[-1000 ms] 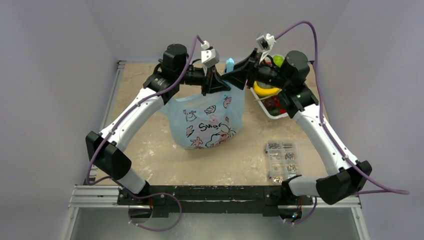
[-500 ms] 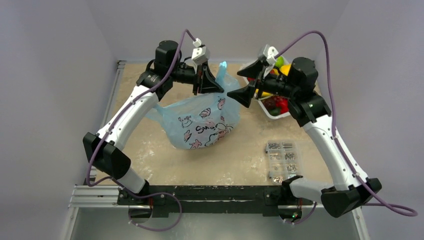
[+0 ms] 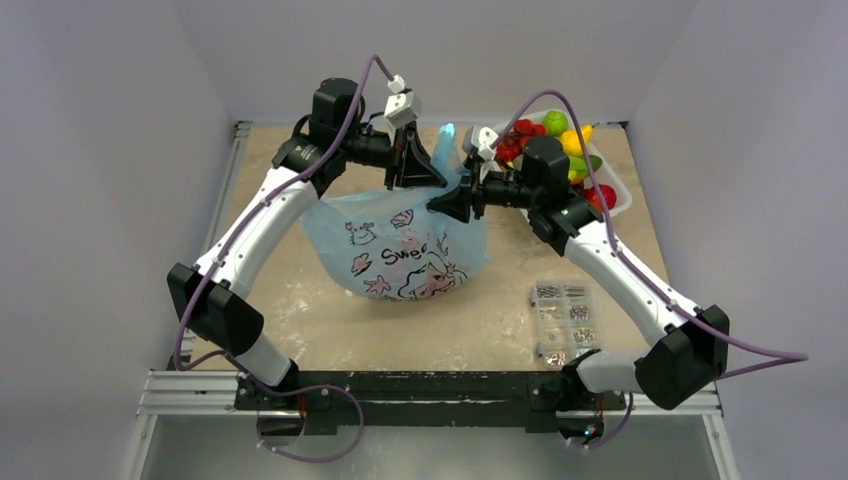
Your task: Place the fake fruits into the plastic bag and tie a complex knot
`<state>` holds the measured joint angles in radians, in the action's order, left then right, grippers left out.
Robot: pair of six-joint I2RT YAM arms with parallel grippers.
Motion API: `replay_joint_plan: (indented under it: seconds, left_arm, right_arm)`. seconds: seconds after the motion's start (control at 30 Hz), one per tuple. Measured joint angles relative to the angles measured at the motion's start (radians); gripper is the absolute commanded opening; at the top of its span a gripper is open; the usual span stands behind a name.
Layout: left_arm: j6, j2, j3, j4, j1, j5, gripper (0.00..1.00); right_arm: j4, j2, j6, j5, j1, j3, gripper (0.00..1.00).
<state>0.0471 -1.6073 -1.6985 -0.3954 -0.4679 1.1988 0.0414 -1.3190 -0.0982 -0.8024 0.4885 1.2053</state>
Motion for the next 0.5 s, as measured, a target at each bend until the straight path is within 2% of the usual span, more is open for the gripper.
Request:
replay_joint_plan:
  seconds: [0.03, 0.07, 0.13, 0.2, 0.23, 0.27, 0.4, 0.5]
  left_arm:
    - [0.0, 0.0, 0.0, -0.007, 0.0, -0.014, 0.17]
    - [-0.002, 0.0, 0.0, -0.012, 0.0, -0.031, 0.34]
    - [-0.003, 0.0, 0.0, -0.02, 0.005, -0.055, 0.67]
    - [0.011, 0.005, 0.0, -0.061, 0.025, -0.068, 0.76]
    - [0.03, 0.009, 0.0, -0.091, 0.037, -0.073, 0.84]
    - [0.067, 0.017, 0.0, -0.137, 0.057, -0.081, 0.97]
    - [0.266, 0.068, 0.017, -0.351, 0.117, -0.129, 1.0]
    - [0.362, 0.12, 0.093, -0.391, 0.109, -0.185, 1.0]
  right_arm:
    - [-0.014, 0.0, -0.006, -0.001, 0.003, -0.009, 0.06]
    - [-0.034, 0.003, -0.004, -0.002, 0.005, -0.026, 0.0]
    - [-0.044, 0.005, -0.018, -0.003, 0.005, -0.049, 0.0]
    - [-0.043, 0.004, -0.026, -0.002, 0.004, -0.068, 0.0]
    - [-0.044, 0.005, -0.029, -0.002, 0.003, -0.075, 0.0]
    - [-0.048, 0.006, -0.033, -0.002, 0.003, -0.084, 0.0]
    - [-0.051, 0.013, -0.038, -0.002, 0.003, -0.106, 0.0]
    - [-0.058, 0.024, -0.039, -0.003, 0.003, -0.114, 0.0]
